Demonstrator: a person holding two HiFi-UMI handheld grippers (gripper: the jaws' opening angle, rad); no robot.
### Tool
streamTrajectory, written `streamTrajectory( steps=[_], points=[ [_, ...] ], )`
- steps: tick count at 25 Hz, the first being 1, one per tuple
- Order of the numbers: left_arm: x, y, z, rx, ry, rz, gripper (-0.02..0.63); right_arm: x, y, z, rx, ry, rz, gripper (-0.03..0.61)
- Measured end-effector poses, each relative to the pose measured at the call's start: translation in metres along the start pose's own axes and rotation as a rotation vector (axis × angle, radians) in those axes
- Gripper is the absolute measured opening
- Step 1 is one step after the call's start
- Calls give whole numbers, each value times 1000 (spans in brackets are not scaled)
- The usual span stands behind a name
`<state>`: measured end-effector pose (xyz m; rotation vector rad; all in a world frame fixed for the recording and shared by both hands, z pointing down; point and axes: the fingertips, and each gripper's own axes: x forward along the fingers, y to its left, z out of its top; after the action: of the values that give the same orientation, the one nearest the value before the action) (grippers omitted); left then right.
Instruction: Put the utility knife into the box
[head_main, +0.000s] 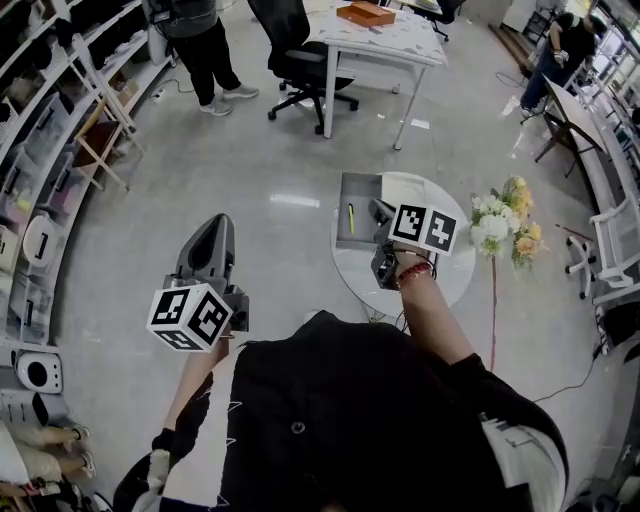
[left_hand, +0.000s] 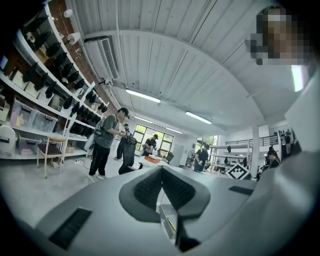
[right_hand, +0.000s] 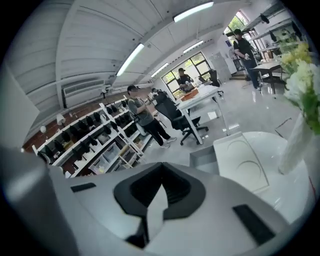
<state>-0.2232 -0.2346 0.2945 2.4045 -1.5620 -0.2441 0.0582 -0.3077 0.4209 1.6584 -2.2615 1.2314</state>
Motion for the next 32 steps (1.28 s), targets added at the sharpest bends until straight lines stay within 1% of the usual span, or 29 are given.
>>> streamTrajectory(
  steps=[3, 6, 11, 14, 17, 20, 22, 27, 32],
  points=[
    [-7, -10, -7, -5, 10, -21, 11, -23, 31, 9, -46, -71, 90, 5],
    [-13, -21, -10, 0, 21, -45, 11, -47, 57, 14, -104, -129, 146, 5],
    [-27, -41, -22, 8, 37, -91, 11, -87, 77, 6, -210, -197, 142, 5],
    [-31, -54, -34, -6, 50, -122, 11, -109, 91, 0, -286, -244, 178, 5],
    [-34, -63, -36, -10, 47, -134, 11, -124, 100, 2, -363, -308, 210, 5],
    [-35, -70, -32, 11, 29, -125, 11, -127, 94, 7, -406, -338, 191, 5],
    [-32, -75, -32, 9, 15, -108, 11, -128, 87, 12, -426, -342, 181, 5],
    [-20, -93, -38, -19, 5, -77, 11, -127, 69, 26, -446, -314, 179, 5],
    [-1, -125, -47, -21, -18, -65, 11, -138, 43, 41, -494, -307, 182, 5]
  ],
)
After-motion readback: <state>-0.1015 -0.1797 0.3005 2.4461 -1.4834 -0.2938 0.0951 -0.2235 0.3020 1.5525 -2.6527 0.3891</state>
